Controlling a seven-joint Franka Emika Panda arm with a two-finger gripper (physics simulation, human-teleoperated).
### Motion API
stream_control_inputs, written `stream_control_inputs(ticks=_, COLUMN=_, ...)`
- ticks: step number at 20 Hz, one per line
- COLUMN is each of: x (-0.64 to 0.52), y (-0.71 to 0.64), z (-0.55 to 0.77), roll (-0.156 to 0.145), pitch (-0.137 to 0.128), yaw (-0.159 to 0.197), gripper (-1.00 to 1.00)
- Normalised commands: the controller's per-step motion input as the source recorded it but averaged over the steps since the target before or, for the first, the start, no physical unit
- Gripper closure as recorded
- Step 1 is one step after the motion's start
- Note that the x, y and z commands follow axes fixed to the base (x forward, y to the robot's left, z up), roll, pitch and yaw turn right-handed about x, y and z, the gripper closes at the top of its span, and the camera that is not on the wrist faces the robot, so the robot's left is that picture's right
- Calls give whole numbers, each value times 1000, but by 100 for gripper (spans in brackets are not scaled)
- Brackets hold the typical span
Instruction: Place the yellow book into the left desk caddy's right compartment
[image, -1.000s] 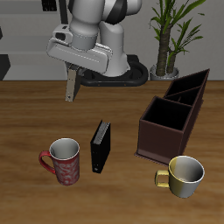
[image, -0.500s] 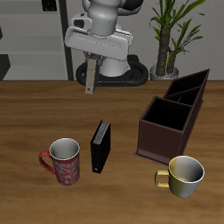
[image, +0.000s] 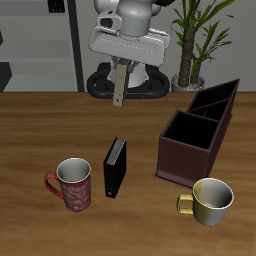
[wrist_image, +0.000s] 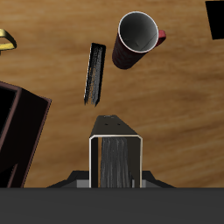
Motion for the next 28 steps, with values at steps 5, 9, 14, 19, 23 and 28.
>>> stream_control_inputs(ticks=5, x=157, y=267, z=90, roll=-18, pitch=14, yaw=-32, gripper=100)
stream_control_inputs(ticks=9, x=98, y=269, z=5, roll=-2, pitch=17, yaw=10, gripper=100)
stream_control_inputs(ticks=14, x=80, y=523, z=41, roll=21, pitch=-4, yaw=26, gripper=100)
stream_control_inputs(ticks=19, x=152, y=550, z=68, roll=50, pitch=3, yaw=11, gripper=100)
stream_control_inputs(ticks=23, x=106, y=521, z=45, roll=50, pitch=-15, yaw=37, gripper=100)
stream_control_inputs(ticks=28, x=58, y=239, z=53, roll=31, pitch=-9, yaw=0, gripper=100)
